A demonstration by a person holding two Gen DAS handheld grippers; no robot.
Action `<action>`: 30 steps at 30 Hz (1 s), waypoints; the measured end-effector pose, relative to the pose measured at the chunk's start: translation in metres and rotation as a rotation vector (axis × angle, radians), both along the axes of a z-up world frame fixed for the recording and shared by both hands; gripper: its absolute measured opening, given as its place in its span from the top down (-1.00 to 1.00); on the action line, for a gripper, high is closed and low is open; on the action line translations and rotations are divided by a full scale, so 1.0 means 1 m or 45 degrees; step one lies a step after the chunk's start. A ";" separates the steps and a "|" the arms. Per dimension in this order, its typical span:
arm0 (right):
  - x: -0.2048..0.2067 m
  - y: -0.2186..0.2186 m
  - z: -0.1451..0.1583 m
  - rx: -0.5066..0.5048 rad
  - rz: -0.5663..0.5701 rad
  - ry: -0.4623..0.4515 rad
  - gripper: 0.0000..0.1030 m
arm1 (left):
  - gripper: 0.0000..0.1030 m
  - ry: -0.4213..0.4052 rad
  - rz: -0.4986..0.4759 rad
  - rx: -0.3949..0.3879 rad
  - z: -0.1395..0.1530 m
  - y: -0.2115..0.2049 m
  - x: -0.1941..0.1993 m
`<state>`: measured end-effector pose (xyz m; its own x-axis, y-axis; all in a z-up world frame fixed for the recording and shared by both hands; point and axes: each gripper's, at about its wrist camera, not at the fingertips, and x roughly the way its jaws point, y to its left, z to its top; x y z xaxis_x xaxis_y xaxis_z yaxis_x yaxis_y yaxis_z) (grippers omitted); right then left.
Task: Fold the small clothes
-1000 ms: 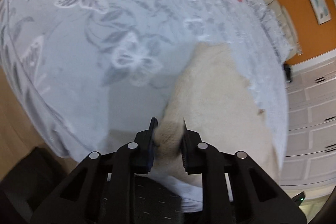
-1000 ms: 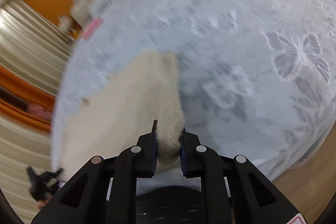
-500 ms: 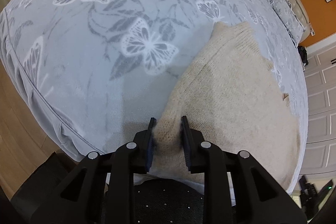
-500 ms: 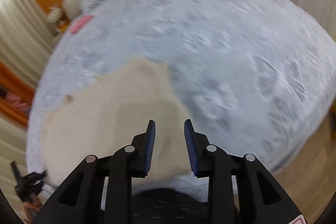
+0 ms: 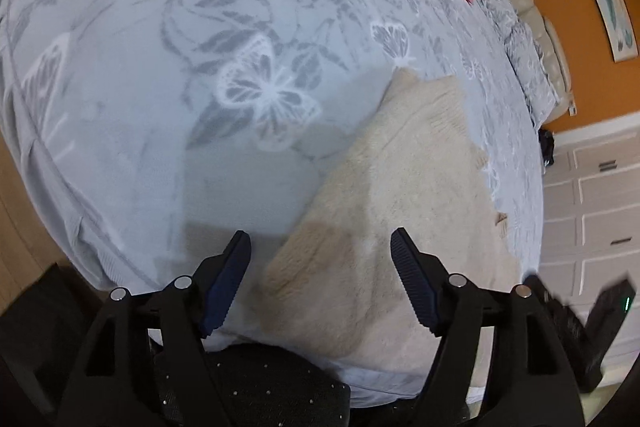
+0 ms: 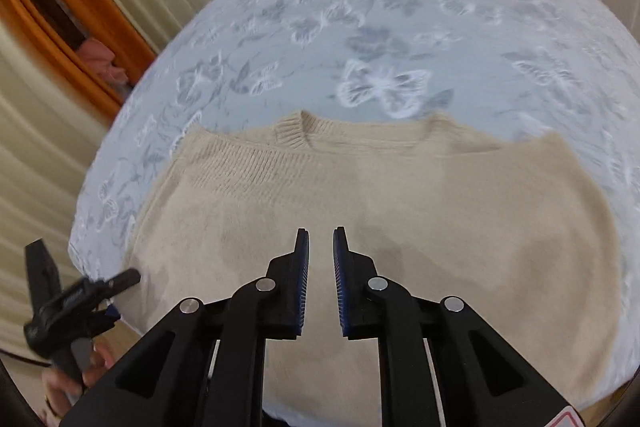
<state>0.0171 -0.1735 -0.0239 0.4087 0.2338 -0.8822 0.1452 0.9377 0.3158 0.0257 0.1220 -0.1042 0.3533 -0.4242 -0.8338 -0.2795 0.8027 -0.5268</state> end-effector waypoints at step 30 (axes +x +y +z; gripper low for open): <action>-0.019 -0.222 -0.043 -0.032 -0.483 -0.033 0.87 | 0.75 -0.325 -0.413 0.299 0.059 -0.111 0.140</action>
